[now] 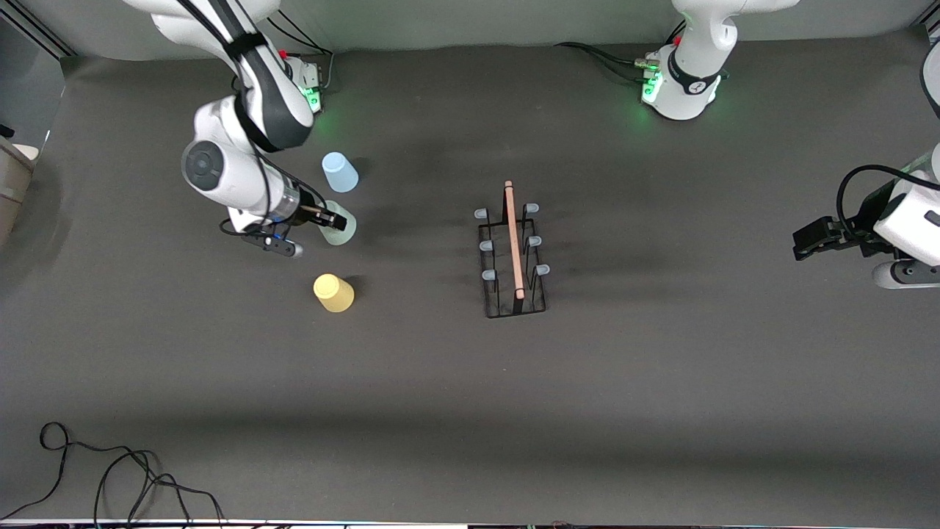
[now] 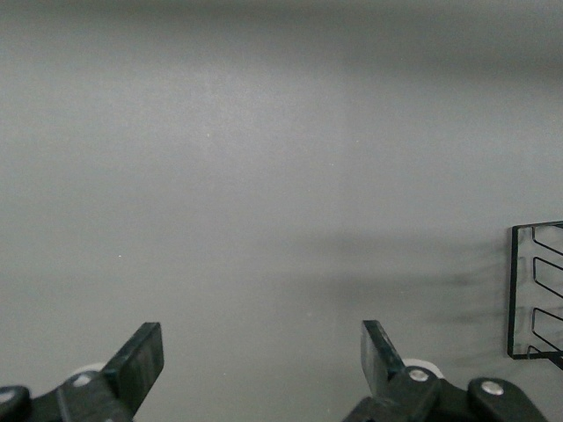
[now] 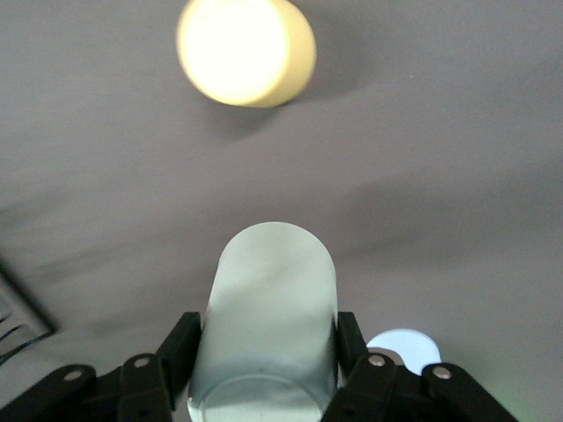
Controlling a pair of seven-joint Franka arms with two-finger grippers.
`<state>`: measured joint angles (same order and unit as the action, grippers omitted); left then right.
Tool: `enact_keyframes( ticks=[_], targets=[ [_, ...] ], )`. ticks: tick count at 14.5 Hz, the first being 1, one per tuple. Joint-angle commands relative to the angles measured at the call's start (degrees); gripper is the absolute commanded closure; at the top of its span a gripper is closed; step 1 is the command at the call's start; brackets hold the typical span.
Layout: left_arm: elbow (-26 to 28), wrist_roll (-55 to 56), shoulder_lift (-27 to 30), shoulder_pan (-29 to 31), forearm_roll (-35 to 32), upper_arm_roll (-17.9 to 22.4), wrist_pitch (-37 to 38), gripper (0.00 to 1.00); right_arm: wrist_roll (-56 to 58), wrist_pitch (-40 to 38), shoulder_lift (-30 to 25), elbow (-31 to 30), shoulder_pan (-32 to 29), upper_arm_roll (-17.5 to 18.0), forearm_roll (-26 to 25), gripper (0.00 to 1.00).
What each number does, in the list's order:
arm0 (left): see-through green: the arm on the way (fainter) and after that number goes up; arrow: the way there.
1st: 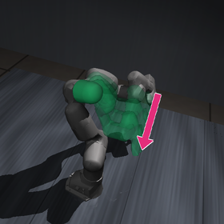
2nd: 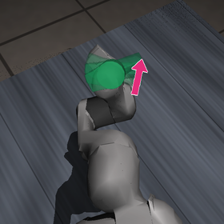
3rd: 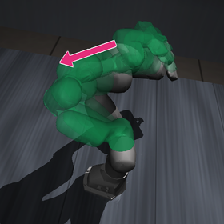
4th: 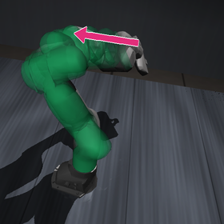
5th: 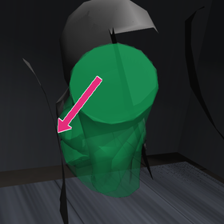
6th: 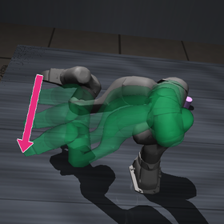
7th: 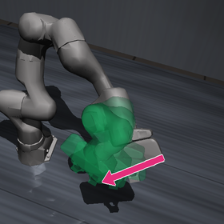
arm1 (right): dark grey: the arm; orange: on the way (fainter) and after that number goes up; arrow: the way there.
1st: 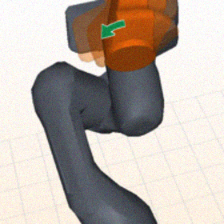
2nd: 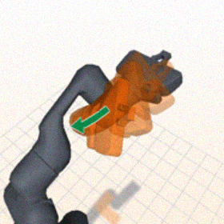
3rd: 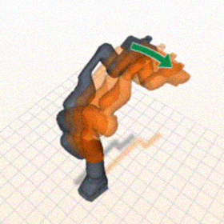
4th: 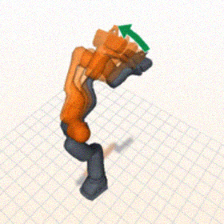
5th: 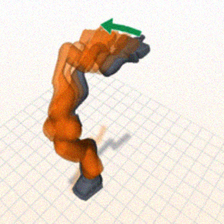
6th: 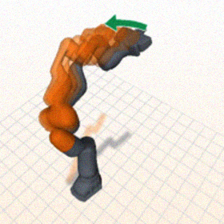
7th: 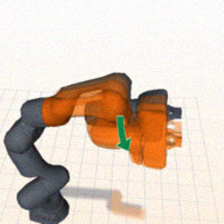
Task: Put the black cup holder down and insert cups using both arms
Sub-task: 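Lift the green cup with the right gripper toward the rack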
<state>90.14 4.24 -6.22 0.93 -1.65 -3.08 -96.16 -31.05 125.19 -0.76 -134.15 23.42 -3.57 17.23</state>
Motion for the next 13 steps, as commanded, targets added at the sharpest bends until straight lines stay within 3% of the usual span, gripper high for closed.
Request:
enact_keyframes(
  ticks=[1, 5, 13],
  targets=[
    [-0.1, -0.4, -0.1, 0.0, -0.9, -0.3, -0.2, 0.0, -1.9, -11.7, -0.6, 10.5, 0.1, -2.0, 0.6, 1.0],
    [-0.2, -0.2, -0.6, -0.6, -1.2, -0.3, -0.6, 0.0, -11.7, -17.5, 1.9, 20.2, 1.0, -1.3, 0.1, 1.0],
    [-0.7, -0.6, -0.9, -0.6, -2.0, -0.3, -1.7, 0.0, -34.0, -17.2, 16.8, 38.6, 16.4, -0.5, -2.1, 1.0]
  ],
)
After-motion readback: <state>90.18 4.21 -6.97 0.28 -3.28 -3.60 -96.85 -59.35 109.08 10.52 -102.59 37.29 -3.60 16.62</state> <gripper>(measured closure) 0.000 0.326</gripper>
